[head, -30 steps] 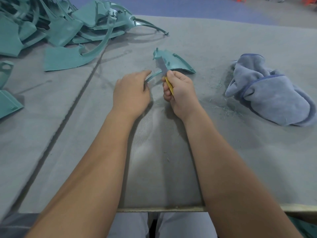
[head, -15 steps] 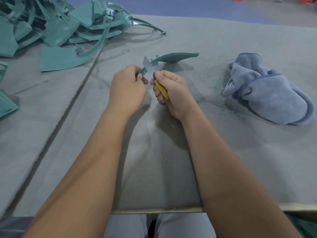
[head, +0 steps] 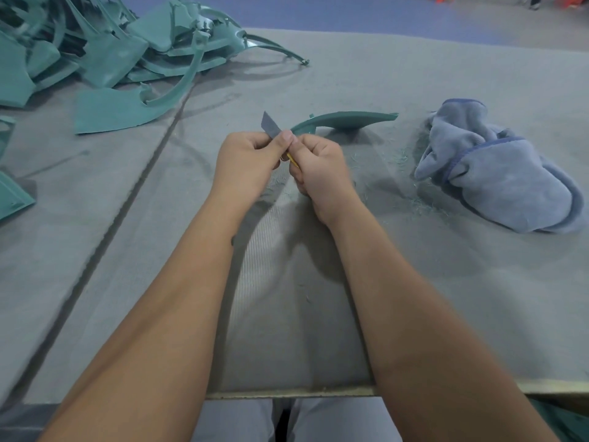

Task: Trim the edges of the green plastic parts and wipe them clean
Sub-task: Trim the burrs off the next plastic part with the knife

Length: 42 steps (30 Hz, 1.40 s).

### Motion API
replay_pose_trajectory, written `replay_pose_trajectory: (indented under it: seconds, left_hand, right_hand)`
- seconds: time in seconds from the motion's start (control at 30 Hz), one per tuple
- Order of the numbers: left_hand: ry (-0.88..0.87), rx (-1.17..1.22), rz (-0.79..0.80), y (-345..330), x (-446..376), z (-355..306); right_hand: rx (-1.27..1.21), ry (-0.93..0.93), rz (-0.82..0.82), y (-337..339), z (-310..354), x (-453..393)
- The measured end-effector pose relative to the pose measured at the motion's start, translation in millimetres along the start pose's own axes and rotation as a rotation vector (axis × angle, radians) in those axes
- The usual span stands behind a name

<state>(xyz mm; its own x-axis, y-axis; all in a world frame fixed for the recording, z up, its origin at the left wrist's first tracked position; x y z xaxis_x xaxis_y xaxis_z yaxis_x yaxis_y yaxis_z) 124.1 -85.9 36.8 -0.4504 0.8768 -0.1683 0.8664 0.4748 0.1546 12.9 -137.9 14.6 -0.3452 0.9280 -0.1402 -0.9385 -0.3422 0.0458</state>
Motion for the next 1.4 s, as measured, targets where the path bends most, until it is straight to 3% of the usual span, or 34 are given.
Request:
replay_pose_trajectory:
  seconds: [0.3, 0.67, 1.27, 1.4]
  left_hand:
    - [-0.048, -0.046, -0.081, -0.5, -0.3, -2.8]
    - [-0.014, -0.057, -0.04, -0.5, -1.1, 2.4]
    - [-0.127, -0.1, -0.063, -4.4, -4.6, -0.6]
    - [-0.138, -0.113, -0.059, -4.7, -3.9, -0.5]
  right_hand:
    - [0.071, 0.031, -0.136, 8.7, 1.3, -0.6]
    - [0.137, 0.051, -0.21, 13.0, 4.4, 1.0]
    - [0.084, 0.018, -0.314, 30.9, 1.8, -0.7]
    - [-0.02, -0.048, -0.417, 52.3, -6.3, 0.1]
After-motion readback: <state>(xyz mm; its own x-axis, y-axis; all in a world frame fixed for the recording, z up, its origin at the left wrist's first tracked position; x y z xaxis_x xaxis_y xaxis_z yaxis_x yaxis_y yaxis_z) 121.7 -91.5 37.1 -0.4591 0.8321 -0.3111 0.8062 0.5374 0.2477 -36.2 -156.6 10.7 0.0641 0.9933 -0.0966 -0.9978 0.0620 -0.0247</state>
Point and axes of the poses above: each hand's wrist, its own x-axis away from the middle knuckle, its own y-axis out of the back of the hand, z = x × y, the point moved 10 cm from there along -x, towards the middle knuckle, and after that the axes turned 7 degrees about x, right-handed, at the moved point
